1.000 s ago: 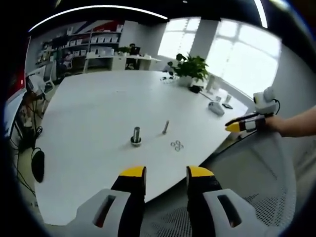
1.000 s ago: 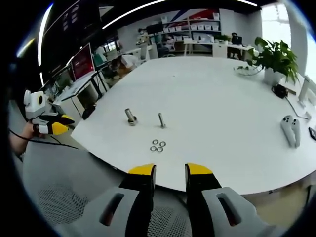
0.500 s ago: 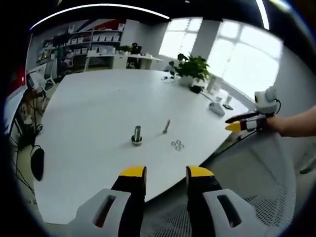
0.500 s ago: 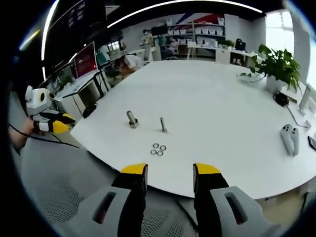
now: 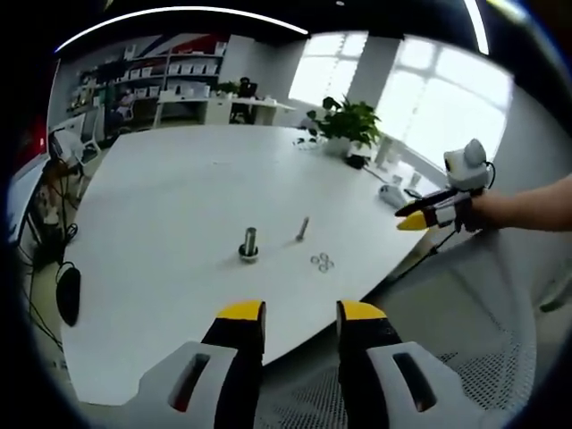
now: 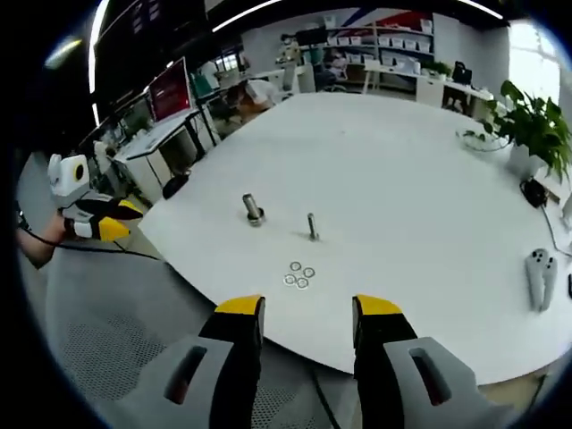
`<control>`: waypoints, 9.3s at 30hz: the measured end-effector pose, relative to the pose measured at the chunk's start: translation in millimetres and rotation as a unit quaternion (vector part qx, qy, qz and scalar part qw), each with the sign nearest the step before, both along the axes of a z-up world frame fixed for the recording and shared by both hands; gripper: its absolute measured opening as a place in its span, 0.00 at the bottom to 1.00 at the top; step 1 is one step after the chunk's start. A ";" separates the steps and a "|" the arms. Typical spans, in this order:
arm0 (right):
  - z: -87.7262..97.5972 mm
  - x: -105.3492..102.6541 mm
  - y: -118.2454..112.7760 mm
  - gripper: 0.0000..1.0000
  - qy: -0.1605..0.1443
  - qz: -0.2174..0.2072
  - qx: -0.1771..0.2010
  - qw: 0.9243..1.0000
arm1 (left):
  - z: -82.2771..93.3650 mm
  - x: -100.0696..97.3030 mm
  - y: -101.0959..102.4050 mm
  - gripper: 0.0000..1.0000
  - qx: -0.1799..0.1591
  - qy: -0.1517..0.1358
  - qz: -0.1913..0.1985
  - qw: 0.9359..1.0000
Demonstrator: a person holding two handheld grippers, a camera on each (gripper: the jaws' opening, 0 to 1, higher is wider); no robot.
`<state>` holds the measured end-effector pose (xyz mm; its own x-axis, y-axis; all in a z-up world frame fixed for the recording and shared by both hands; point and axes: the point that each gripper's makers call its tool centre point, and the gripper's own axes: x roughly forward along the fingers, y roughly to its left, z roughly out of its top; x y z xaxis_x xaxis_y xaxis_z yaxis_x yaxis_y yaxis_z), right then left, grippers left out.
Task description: Place the washer onto the threaded stud by aligning its center hole with the stud, sliding it down to the base, and recovering from edge contact or off-axis alignment until the washer reaches the visible bottom stop.
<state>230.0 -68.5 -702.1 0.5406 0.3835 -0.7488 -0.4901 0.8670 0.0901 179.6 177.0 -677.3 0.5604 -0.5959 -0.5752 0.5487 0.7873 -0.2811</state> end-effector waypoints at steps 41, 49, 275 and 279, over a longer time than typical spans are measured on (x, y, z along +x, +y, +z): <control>-134.8 31.4 50.2 0.23 0.118 0.163 -0.136 0.970 | -9.7 -1.5 3.8 0.25 0.029 0.011 -0.005 0.999; -137.0 32.4 51.4 0.17 0.108 0.207 -0.156 0.960 | -9.6 0.9 6.2 0.25 0.030 0.010 0.004 0.999; -136.3 58.4 48.4 0.23 0.147 0.267 -0.229 0.925 | -10.0 -0.2 9.9 0.19 0.032 0.009 0.005 0.999; -139.0 56.0 49.3 0.21 0.152 0.272 -0.229 0.922 | -10.1 -0.3 9.9 0.19 0.034 0.009 0.004 0.999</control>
<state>286.0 -19.1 -841.1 0.0999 0.1408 -0.9850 -0.8762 0.4815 -0.0200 179.3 186.8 -687.3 0.5538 -0.5506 -0.6245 0.5370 0.8095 -0.2374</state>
